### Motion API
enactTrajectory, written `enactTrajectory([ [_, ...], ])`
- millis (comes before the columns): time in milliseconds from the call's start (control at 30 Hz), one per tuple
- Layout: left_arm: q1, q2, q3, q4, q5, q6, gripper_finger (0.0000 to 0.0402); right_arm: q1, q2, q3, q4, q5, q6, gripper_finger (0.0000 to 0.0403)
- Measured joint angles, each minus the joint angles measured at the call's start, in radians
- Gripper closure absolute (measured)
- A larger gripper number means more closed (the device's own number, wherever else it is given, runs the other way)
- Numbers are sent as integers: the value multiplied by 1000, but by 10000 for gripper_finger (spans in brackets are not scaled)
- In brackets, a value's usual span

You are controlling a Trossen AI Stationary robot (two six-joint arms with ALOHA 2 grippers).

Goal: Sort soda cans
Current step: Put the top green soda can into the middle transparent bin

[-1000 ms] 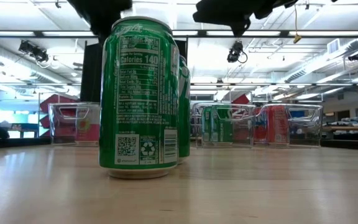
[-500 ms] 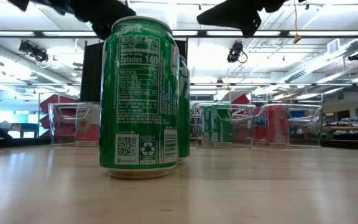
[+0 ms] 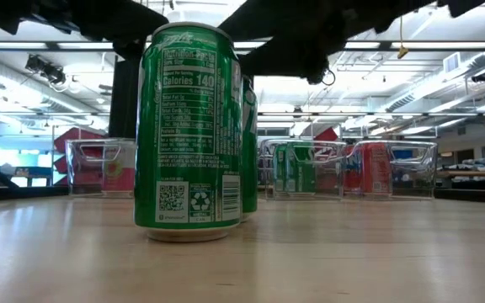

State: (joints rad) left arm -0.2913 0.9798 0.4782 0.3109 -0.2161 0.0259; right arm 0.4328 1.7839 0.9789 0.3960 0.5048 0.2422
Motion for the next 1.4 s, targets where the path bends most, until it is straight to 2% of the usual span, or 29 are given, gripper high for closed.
enactTrajectory([
  [333, 0, 0, -27, 4, -1, 27, 401, -49, 48, 42, -30, -4, 33, 58],
  [467, 0, 0, -27, 5, -1, 32, 401, -63, 48, 42, -35, -97, 64, 58],
  [567, 0, 0, -27, 5, -1, 48, 401, -63, 48, 42, -47, -120, 77, 63],
  [900, 0, 0, -27, 6, -1, 49, 401, -88, 47, 15, -56, -134, 76, 90],
  [1200, 0, 0, -27, 14, -9, 42, 401, -117, 36, 28, -61, -137, 29, 172],
  [1300, 0, 0, -27, 14, -27, 30, 401, -137, 10, 47, -90, -129, -4, 172],
  [1400, 0, 0, -27, 14, -37, 23, 401, -170, -49, 70, -89, -70, -32, 172],
])
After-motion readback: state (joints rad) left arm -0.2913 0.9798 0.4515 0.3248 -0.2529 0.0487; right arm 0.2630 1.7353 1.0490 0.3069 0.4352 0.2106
